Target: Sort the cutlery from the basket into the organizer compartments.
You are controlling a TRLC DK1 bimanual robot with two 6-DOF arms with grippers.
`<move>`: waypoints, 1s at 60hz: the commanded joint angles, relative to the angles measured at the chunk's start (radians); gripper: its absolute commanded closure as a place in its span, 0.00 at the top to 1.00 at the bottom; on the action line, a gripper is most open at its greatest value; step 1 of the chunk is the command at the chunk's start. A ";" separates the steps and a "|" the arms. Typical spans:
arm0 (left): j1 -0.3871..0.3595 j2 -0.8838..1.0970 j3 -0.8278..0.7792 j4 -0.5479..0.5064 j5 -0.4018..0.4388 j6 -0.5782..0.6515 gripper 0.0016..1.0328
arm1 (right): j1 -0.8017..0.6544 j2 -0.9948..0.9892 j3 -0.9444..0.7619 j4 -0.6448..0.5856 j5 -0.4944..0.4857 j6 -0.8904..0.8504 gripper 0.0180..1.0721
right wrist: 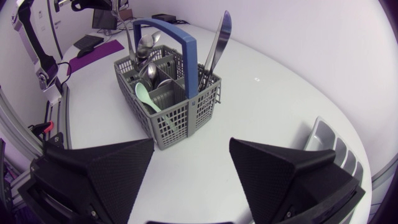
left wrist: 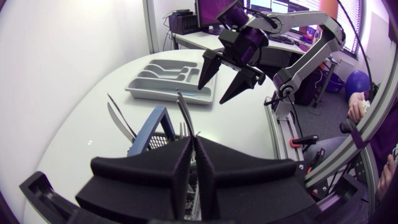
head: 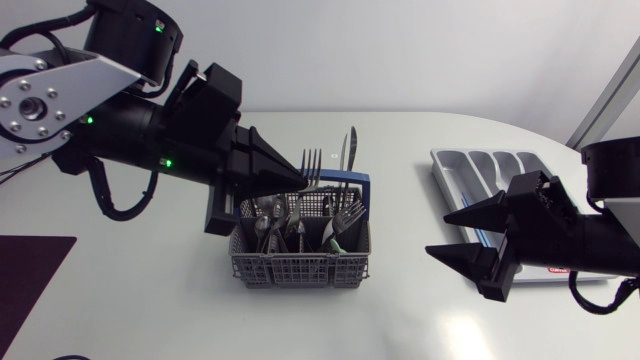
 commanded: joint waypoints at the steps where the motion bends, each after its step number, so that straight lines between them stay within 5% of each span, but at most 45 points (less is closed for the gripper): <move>1: -0.005 0.021 -0.002 0.010 0.017 0.018 0.07 | 0.009 -0.005 -0.007 -0.005 0.002 0.016 0.83; 40: -0.004 0.024 0.144 -0.116 0.222 0.066 0.02 | 0.030 -0.022 -0.010 0.002 -0.021 0.011 0.85; 60: -0.033 0.101 0.210 -0.234 0.348 0.132 0.02 | 0.035 -0.032 0.055 -0.059 -0.216 0.006 0.86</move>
